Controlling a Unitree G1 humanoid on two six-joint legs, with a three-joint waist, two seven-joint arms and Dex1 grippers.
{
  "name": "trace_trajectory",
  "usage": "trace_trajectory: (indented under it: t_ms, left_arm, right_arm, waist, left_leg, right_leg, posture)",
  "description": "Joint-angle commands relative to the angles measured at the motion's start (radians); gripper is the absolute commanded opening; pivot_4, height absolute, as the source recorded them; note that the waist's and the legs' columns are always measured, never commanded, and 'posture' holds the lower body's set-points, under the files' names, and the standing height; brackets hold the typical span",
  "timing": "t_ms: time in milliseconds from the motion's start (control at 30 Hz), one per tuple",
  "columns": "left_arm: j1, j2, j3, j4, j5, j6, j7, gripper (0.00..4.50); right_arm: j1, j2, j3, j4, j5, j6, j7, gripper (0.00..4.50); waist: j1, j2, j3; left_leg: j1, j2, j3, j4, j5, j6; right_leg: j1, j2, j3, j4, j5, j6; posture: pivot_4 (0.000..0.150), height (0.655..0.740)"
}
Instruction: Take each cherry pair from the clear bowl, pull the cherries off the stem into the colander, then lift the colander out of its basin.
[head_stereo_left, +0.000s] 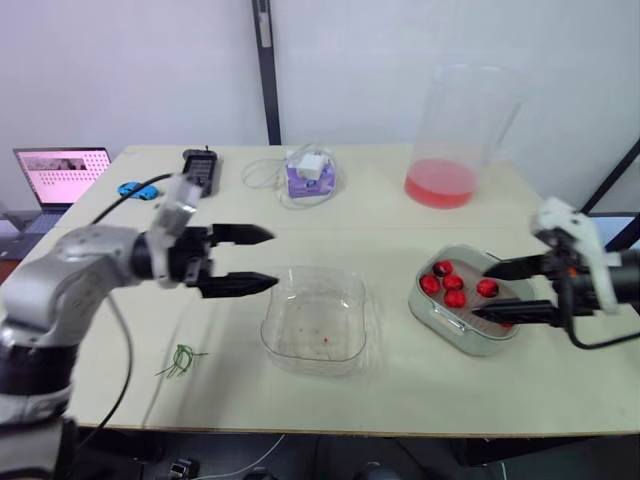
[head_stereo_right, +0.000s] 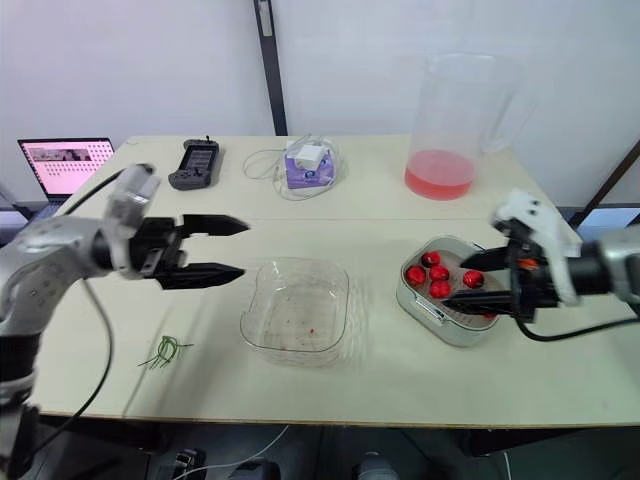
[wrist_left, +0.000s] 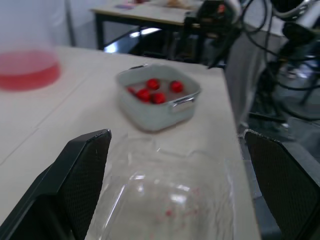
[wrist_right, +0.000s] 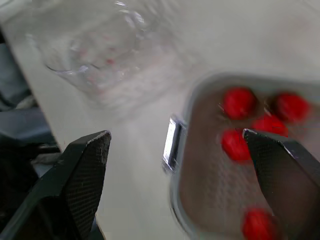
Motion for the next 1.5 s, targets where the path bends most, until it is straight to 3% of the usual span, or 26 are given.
trace_trajectory:
  t_ms: [33, 233, 400, 567, 800, 967, 1233, 1500]
  left_arm:
    - [-0.079, -0.027, -0.038, 0.051, 0.035, -0.033, -0.044, 4.48]
    - [-0.218, -0.154, -0.084, 0.152, 0.062, -0.064, -0.071, 4.48]
    - [-0.252, -0.2, -0.106, 0.181, 0.095, -0.065, -0.084, 4.48]
    - [-0.253, -0.279, -0.082, 0.203, 0.111, -0.108, -0.024, 4.48]
    - [-0.165, -0.293, -0.104, 0.219, 0.188, -0.181, 0.003, 4.48]
    - [-0.095, -0.303, -0.102, 0.178, 0.212, -0.211, 0.039, 4.48]
    - [-0.043, -0.297, -0.082, 0.155, 0.222, -0.223, 0.08, 4.48]
    - [0.022, -0.281, -0.069, 0.104, 0.209, -0.209, 0.101, 4.48]
  right_arm:
    - [0.166, 0.05, -0.285, -0.062, -0.088, -0.01, 0.047, 4.5]
    - [0.537, 0.233, -0.64, -0.184, -0.183, -0.03, 0.109, 4.5]
    - [0.648, 0.337, -0.771, -0.315, -0.129, 0.024, 0.097, 4.5]
    - [0.647, 0.3, -0.77, -0.352, -0.104, 0.04, 0.055, 4.5]
    - [0.399, 0.109, -0.604, -0.49, 0.013, 0.167, -0.105, 4.5]
    - [0.115, 0.026, -0.353, -0.492, 0.111, 0.284, -0.298, 4.5]
    - [-0.101, 0.116, -0.067, -0.411, 0.155, 0.426, -0.467, 4.5]
    - [-0.124, 0.168, 0.084, -0.404, 0.148, 0.433, -0.575, 4.5]
  waist:
    - [0.0, 0.0, 0.0]
    - [0.013, -0.001, 0.0]
    - [0.001, 0.0, -0.001]
    - [-0.003, -0.001, 0.0]
    - [-0.004, -0.001, 0.0]
    - [-0.001, -0.001, 0.0]
    - [0.008, -0.001, 0.0]
    - [0.018, -0.001, -0.001]
  left_leg:
    - [0.0, 0.0, 0.0, 0.001, 0.0, 0.001]
    - [0.0, 0.0, 0.0, 0.001, 0.0, 0.001]
    - [0.003, 0.0, 0.0, 0.0, 0.0, 0.0]
    - [0.005, 0.0, 0.0, 0.001, 0.0, 0.0]
    - [0.011, 0.0, 0.0, -0.001, 0.0, 0.001]
    - [0.009, 0.0, 0.0, 0.0, 0.0, 0.001]
    - [0.005, 0.0, -0.001, 0.0, -0.001, 0.001]
    - [0.004, 0.0, -0.001, 0.001, -0.001, 0.001]
  right_leg:
    - [0.0, 0.0, 0.0, 0.0, 0.0, 0.0]
    - [0.002, 0.0, 0.0, -0.001, 0.0, 0.0]
    - [0.003, 0.001, 0.001, 0.0, 0.0, 0.001]
    - [0.007, 0.0, 0.001, -0.001, 0.0, 0.001]
    - [0.011, 0.001, 0.001, -0.001, -0.001, 0.001]
    - [0.013, -0.001, 0.001, -0.004, -0.001, 0.001]
    - [0.009, -0.001, -0.001, -0.006, -0.001, 0.001]
    - [0.008, -0.001, -0.001, -0.005, -0.001, 0.001]
  posture:
    - [0.15, 0.7332]
    - [0.15, 0.7332]
    - [0.15, 0.7332]
    - [0.15, 0.7332]
    - [0.15, 0.7332]
    - [0.15, 0.7332]
    - [0.15, 0.7332]
    - [0.15, 0.7332]
